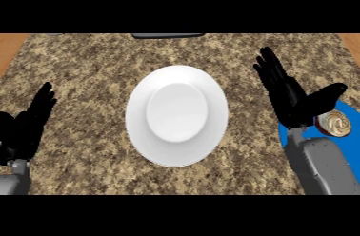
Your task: Pick the cupcake from the plate and place it in the plate
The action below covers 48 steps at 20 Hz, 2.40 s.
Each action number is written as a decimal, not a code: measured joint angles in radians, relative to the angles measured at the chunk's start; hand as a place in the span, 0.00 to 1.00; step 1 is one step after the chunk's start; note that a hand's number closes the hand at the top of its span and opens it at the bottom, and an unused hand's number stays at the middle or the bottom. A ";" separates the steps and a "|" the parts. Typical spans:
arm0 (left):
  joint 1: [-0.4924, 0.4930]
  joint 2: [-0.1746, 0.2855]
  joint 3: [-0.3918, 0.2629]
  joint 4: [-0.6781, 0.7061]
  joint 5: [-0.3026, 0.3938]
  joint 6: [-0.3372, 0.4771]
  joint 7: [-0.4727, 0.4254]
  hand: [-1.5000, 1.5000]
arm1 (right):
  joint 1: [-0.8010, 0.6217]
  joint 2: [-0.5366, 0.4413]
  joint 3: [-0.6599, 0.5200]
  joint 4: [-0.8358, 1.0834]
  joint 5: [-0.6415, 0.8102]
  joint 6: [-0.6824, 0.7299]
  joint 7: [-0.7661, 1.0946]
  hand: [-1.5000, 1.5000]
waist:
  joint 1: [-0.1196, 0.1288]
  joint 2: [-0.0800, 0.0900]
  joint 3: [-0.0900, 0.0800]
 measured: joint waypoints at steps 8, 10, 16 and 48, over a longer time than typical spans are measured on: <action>-0.116 -0.003 -0.028 -0.106 -0.002 -0.032 -0.034 0.50 | -0.070 -0.186 0.093 -0.010 0.137 0.204 -0.044 1.00 | 0.003 -0.022 -0.046; -0.132 -0.007 -0.032 -0.122 0.009 -0.045 -0.041 0.50 | -0.060 -0.256 0.146 0.009 0.284 0.179 -0.052 1.00 | 0.005 -0.020 -0.047; -0.163 -0.028 -0.037 -0.151 0.025 -0.061 -0.037 0.50 | 0.127 -0.166 0.114 0.079 0.355 -0.012 -0.281 0.00 | 0.003 -0.014 -0.040; -0.202 -0.071 -0.004 -0.132 0.000 -0.122 -0.031 0.50 | 0.075 -0.681 0.057 -0.194 0.441 0.579 0.469 0.00 | 0.019 -0.014 -0.042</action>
